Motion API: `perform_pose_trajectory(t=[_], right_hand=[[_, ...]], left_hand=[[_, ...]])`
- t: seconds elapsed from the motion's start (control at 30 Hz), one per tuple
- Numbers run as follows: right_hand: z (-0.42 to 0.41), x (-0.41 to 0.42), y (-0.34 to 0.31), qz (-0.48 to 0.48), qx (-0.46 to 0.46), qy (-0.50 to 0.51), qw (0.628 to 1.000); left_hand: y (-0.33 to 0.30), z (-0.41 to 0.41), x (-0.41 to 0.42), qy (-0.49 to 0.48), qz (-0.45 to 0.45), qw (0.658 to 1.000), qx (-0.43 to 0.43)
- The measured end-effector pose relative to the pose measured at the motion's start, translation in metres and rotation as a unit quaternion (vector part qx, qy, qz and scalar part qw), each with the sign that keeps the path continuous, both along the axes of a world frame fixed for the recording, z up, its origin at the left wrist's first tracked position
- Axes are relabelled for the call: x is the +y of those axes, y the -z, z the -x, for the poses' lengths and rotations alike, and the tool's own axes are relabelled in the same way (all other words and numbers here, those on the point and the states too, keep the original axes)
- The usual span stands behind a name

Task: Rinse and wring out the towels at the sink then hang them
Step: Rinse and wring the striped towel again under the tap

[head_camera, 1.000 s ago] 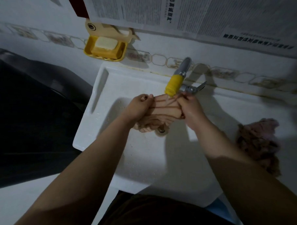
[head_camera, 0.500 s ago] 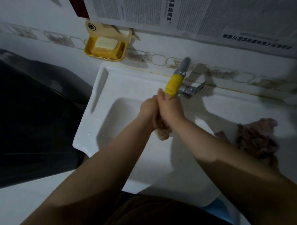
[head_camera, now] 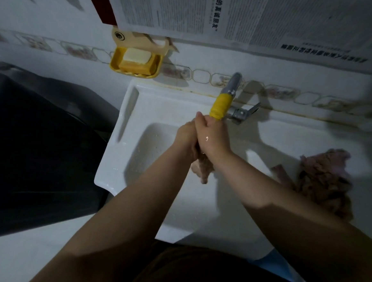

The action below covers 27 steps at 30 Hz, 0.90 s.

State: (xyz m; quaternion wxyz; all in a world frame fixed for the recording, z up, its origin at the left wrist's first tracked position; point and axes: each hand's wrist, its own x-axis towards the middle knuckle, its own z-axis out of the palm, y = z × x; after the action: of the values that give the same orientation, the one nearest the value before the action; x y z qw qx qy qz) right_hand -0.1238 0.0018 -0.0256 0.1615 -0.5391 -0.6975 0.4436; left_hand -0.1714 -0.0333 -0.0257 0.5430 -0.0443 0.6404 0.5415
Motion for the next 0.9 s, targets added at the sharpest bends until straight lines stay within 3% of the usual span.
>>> perform_pose_trajectory(t=[0.13, 0.2, 0.33, 0.47, 0.57, 0.67, 0.73, 0.8, 0.9], right_hand=[[-0.006, 0.043, 0.008, 0.037, -0.075, -0.035, 0.996], [-0.013, 0.062, 0.01, 0.086, -0.097, -0.08, 0.988], [-0.034, 0.067, 0.013, 0.263, 0.076, -0.14, 0.952], [-0.053, 0.069, 0.008, 0.314, 0.053, -0.186, 0.929], [-0.057, 0.069, 0.011, 0.31, 0.103, -0.116, 0.938], [-0.048, 0.059, 0.013, 0.344, 0.246, -0.005, 0.906], [-0.037, 0.05, 0.012, 0.303, 0.267, 0.058, 0.913], [-0.024, 0.036, 0.005, 0.187, 0.204, 0.068, 0.958], [-0.001, 0.007, 0.005, 0.039, 0.129, 0.006, 0.991]], left_hand=[[-0.004, 0.003, -0.007, 0.11, -0.018, 0.992, -0.051], [-0.003, 0.018, -0.013, 0.149, -0.035, 0.988, -0.033], [0.009, 0.05, -0.027, 0.206, -0.085, 0.967, 0.121], [0.009, 0.056, -0.029, 0.145, -0.14, 0.963, 0.181], [0.018, 0.054, -0.028, 0.119, -0.152, 0.967, 0.164], [0.022, 0.049, -0.026, 0.085, -0.082, 0.978, 0.171], [0.026, 0.044, -0.021, 0.083, -0.02, 0.971, 0.222], [0.024, 0.04, -0.014, 0.074, 0.026, 0.965, 0.25], [0.015, 0.028, -0.006, 0.045, 0.028, 0.981, 0.185]])
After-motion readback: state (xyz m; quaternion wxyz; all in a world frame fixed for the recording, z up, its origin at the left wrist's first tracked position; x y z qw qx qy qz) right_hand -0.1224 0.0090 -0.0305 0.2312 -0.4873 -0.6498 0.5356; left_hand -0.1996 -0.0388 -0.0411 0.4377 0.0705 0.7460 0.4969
